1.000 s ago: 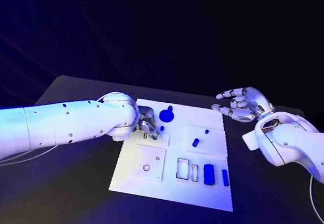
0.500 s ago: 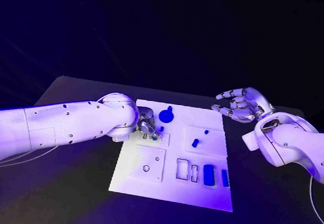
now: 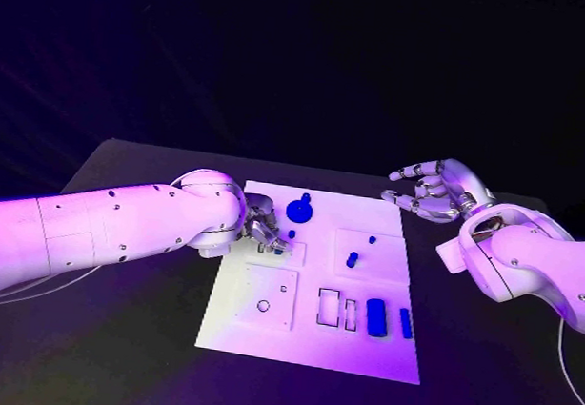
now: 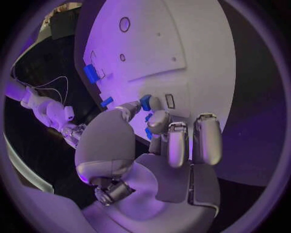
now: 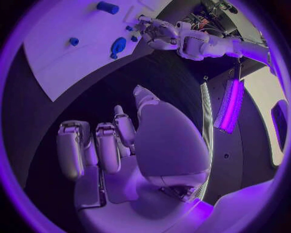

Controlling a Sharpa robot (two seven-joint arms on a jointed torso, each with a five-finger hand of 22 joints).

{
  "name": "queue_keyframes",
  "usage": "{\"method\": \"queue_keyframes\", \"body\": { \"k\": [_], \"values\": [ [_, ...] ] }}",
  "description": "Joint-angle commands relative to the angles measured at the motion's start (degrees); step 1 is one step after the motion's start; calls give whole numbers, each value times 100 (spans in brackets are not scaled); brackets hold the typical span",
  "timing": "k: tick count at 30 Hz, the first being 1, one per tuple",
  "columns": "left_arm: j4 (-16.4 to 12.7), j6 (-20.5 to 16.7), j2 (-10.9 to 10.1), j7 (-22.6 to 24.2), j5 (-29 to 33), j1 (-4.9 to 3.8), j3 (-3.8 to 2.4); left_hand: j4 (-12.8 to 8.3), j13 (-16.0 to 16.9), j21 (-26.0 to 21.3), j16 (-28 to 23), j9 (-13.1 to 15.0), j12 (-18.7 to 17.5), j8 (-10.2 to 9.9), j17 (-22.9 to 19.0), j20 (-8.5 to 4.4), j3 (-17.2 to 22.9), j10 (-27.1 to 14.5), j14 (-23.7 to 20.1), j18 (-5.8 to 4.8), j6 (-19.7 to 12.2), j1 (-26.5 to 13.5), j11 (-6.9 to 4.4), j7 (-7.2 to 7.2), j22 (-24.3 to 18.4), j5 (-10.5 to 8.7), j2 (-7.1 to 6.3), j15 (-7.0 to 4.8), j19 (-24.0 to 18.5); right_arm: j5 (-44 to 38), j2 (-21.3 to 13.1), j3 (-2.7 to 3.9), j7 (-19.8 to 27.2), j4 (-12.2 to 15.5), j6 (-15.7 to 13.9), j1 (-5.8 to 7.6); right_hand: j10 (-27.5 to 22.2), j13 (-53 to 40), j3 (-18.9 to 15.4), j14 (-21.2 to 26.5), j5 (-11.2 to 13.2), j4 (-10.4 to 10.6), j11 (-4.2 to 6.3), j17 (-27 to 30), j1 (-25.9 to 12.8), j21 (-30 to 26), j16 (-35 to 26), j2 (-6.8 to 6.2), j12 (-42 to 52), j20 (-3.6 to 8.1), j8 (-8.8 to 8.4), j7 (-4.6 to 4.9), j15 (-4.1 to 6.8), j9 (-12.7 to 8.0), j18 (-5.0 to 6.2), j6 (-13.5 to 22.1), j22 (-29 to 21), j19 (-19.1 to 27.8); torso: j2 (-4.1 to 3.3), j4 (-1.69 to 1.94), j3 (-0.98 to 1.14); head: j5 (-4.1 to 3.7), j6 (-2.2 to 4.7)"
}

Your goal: Assemble the parts on the task board

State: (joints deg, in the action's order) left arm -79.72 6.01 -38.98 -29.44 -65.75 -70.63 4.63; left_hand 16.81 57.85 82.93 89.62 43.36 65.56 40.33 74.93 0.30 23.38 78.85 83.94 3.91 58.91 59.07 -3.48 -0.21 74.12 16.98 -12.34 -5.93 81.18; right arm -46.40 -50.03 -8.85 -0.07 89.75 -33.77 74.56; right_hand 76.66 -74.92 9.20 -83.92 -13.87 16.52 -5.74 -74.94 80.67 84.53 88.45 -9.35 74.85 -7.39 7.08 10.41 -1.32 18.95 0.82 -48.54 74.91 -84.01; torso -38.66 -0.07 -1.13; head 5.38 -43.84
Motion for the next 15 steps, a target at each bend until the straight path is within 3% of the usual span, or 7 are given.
{"method": "queue_keyframes", "body": {
  "k": [1, 6, 12, 15],
  "values": [
    [-48, -66, -13, 1, 109, 2, -17, -3, -3, -33, 38, 4, -19, -28, 1507, -4, -51, -15, 606, -46, -3, -70, 2, 38, -6, -38, -6, -27, 10, -13, -1, 1, 87, 2, 16, -3, 0, -52, 15, -497, -25, 11, 34, -1061, -61, -31, -26, 13, -3, 39, 26, -5, 26, -5, 68, -28, 1133, -278, -1, -2, -3, 3, 7],
    [-112, -147, -49, 8, 327, 1, -100, -7, -137, -50, 38, 4, -131, -54, 1507, -1, -112, -87, 606, -39, -58, -102, 14, 56, -36, -62, -1, -23, -7, -9, 2, 1, 95, -10, 21, -9, -4, -47, 13, -494, -23, 14, 33, -1052, -76, -41, -30, 13, -7, 39, 26, -4, 25, -7, 71, -26, 1127, -274, 1, -1, -6, -5, 52],
    [-182, -219, -134, 25, 730, -30, -303, -9, -507, -151, -29, 25, -446, -121, 1392, 40, -272, -363, 570, -1, -298, -80, 89, 143, -221, -53, -6, 29, -118, -1, 11, 1, 97, -44, 21, -14, -4, -47, 13, -494, -23, 14, 33, -1052, -76, -41, -30, 13, -7, 39, 26, -4, 25, -7, 71, -26, 1127, -274, 13, 5, 3, -2, 67],
    [-120, -169, -172, 32, 911, -118, -382, -8, -668, -225, -57, 23, -578, -179, 1346, 80, -365, -513, 555, 25, -442, -42, 141, 203, -349, -44, 8, 73, -198, 1, 15, 1, 97, -57, 23, -15, -4, -47, 13, -494, -23, 14, 33, -1052, -76, -41, -30, 13, -7, 39, 26, -4, 25, -7, 71, -26, 1127, -274, 8, 5, 8, 9, 88]
  ]
}}
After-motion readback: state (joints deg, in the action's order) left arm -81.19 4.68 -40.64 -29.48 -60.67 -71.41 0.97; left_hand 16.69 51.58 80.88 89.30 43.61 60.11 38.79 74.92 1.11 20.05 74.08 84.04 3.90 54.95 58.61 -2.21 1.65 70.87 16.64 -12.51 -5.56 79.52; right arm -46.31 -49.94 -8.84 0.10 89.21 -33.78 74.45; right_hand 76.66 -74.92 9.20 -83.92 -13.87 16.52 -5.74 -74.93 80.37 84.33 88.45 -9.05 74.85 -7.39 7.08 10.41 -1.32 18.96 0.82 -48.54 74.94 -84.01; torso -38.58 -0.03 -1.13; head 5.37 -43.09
